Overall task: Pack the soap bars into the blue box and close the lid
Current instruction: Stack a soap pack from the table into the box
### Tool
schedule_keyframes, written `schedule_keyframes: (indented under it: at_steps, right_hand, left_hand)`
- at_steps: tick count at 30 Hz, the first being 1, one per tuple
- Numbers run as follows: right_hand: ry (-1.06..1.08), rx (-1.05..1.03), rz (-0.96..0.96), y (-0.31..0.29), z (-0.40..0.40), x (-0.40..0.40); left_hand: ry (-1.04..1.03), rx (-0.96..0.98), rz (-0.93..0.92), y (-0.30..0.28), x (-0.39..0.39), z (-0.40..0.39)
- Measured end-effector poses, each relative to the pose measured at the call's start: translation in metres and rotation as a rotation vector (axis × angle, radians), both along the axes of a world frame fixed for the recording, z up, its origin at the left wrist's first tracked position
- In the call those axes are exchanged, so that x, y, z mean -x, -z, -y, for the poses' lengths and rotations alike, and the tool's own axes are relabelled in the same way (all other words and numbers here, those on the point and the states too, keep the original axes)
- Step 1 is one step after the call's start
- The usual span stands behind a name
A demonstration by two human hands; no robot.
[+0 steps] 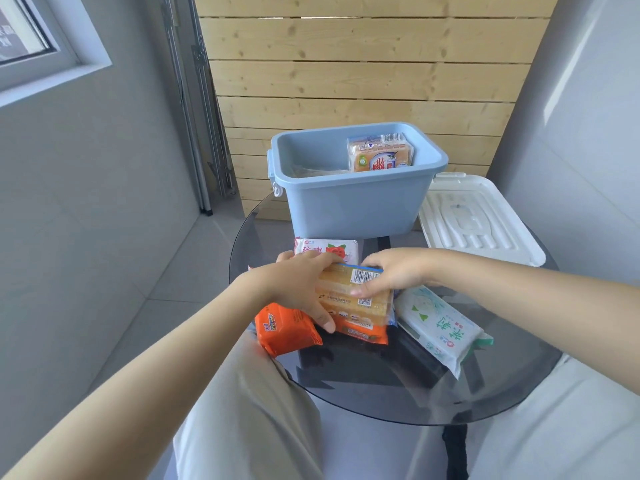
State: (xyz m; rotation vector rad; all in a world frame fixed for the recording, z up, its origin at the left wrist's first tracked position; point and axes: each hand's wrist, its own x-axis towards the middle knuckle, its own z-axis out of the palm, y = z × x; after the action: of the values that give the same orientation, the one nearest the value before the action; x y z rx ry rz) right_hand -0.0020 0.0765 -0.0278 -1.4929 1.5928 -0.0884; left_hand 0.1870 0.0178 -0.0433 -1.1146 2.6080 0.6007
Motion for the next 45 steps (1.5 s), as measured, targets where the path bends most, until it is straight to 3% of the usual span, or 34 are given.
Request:
schedule_keyframes:
  at_steps: [3, 7, 12, 18, 24, 31, 45]
  right_hand:
    - [-0.096, 0.191, -0.117, 0.002, -0.019, -0.003]
    - [-0.166, 0.327, -0.428, 0.026, -0.035, -0.009]
    - [-0.082, 0.366, -0.355, 0.036, -0.032, -0.009]
    - [-0.080, 0.404, -0.398, 0.040, -0.034, -0.011]
    - [-0.062, 0.404, -0.302, 0.017, -0.026, -0.004]
    - [-0.092, 0.451, -0.297, -0.058, -0.006, 0.025]
    - [-0.080, 0.580, -0.196, -0.157, 0.087, 0.066]
  left_hand:
    - [0.081, 0.129, -0.004, 0.002, 0.006, -0.003]
    - [0.201, 0.243, 0.053, 0.009, 0.017, -0.003]
    - [0.172, 0.132, 0.007, 0.011, 0.020, 0.004]
    - [0.136, 0.056, -0.045, 0.011, 0.020, 0.005]
    - [0.067, 0.009, -0.090, -0.002, 0.021, 0.003]
    - [0.043, 0.072, -0.230, -0.066, 0.038, 0.012]
    - [0.012, 0.231, -0.255, -0.183, 0.065, 0.097]
